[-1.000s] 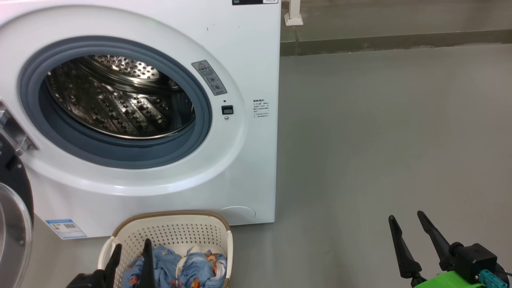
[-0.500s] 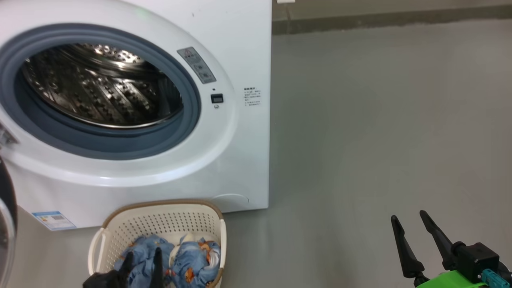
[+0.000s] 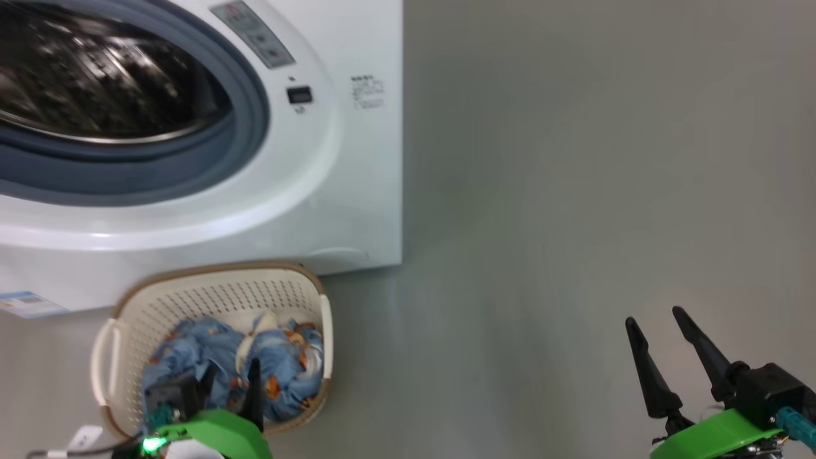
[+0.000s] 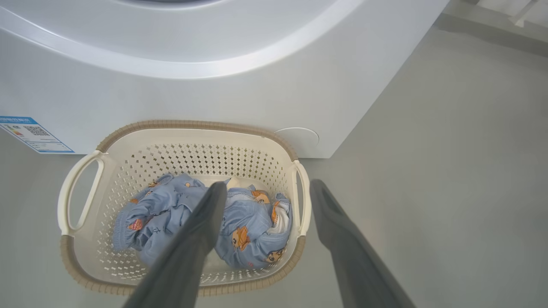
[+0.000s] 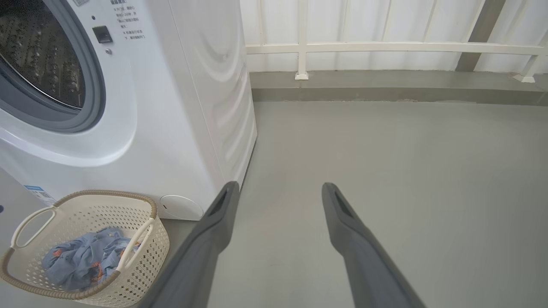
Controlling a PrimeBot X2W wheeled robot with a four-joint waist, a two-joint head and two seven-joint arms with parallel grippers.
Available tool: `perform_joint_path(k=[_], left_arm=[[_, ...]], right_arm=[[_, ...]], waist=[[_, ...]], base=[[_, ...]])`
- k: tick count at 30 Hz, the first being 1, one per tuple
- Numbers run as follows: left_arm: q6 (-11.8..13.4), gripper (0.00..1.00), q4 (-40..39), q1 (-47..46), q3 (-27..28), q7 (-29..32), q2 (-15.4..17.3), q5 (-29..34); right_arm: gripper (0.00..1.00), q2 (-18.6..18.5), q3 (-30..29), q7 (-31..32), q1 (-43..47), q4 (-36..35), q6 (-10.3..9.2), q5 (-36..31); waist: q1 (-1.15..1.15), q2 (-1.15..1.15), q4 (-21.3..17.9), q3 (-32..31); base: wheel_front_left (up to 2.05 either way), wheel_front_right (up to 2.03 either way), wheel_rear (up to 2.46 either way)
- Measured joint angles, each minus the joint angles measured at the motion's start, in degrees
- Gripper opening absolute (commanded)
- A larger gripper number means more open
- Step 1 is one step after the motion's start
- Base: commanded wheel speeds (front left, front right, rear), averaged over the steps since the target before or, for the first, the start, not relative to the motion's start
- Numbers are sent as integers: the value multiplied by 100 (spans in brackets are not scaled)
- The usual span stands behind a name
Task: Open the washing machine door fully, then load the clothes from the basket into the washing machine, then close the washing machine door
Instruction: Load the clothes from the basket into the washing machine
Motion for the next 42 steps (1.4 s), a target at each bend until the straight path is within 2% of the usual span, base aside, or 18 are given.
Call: perform_joint_path(k=[8,20,32,42], left_arm=[[-102,100,1328,-1045,-31,0,155,118],[-109,100,2949,-2370,-241,137,469,348],[-41,100,3330,-3037,-237,921,770,309],[328,100,3385,-3696,-238,1400,969,242]], right_arm=[[100,-22,-5,0,-305,-199,0,129],[100,7,11,-1,-643,-396,0,141],[100,144,32,-1,-910,-503,0,178],[100,187,-13,-11,-1083,-710,0,179]], waist=[[0,0,-301,730],[0,0,-782,1776],[0,0,-1173,2586],[0,0,-1401,3299]], base=[[0,0,0],[0,0,0],[0,0,0],[0,0,0]])
